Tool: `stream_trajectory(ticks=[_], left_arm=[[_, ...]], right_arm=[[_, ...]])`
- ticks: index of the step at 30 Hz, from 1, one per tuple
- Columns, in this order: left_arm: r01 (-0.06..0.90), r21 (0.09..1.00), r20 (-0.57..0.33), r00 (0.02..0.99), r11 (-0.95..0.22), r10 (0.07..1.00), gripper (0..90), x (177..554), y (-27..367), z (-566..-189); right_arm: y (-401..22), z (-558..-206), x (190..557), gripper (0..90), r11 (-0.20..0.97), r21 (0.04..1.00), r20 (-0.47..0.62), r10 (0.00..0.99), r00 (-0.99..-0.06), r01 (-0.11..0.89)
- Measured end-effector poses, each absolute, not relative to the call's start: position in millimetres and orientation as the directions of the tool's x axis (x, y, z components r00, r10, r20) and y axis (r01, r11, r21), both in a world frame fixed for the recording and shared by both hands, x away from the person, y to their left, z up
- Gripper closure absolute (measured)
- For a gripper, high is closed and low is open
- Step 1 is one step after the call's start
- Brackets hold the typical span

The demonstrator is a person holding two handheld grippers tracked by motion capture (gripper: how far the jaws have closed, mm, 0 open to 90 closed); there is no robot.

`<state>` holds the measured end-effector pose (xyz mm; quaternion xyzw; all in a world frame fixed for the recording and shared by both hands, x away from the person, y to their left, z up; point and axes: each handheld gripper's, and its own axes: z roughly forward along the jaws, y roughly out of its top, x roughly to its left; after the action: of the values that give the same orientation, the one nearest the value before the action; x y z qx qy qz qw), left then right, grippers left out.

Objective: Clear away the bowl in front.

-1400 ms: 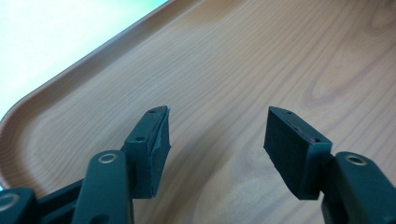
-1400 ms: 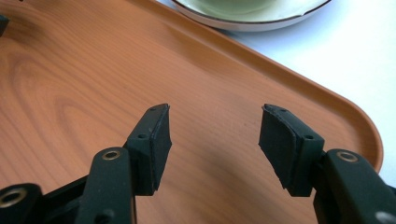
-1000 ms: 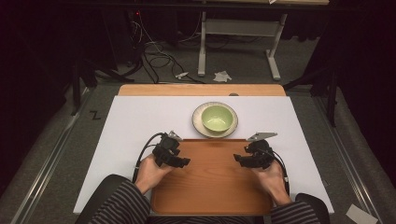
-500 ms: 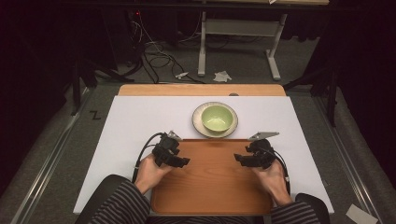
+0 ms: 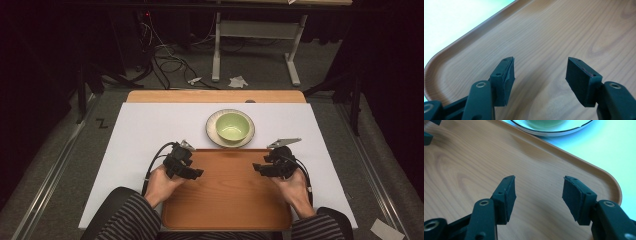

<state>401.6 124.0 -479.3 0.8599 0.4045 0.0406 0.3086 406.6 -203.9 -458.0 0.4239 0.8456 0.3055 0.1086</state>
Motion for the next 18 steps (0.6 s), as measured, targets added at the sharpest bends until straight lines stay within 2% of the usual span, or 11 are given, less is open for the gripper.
stream_trajectory(ticks=[18], left_arm=[[0.669,0.563,-0.172,0.668,-0.485,0.724,39.9,401,123,-479]], right_arm=[[-211,-441,413,46.3,0.434,0.619,0.101,0.783,-0.614,0.654]])
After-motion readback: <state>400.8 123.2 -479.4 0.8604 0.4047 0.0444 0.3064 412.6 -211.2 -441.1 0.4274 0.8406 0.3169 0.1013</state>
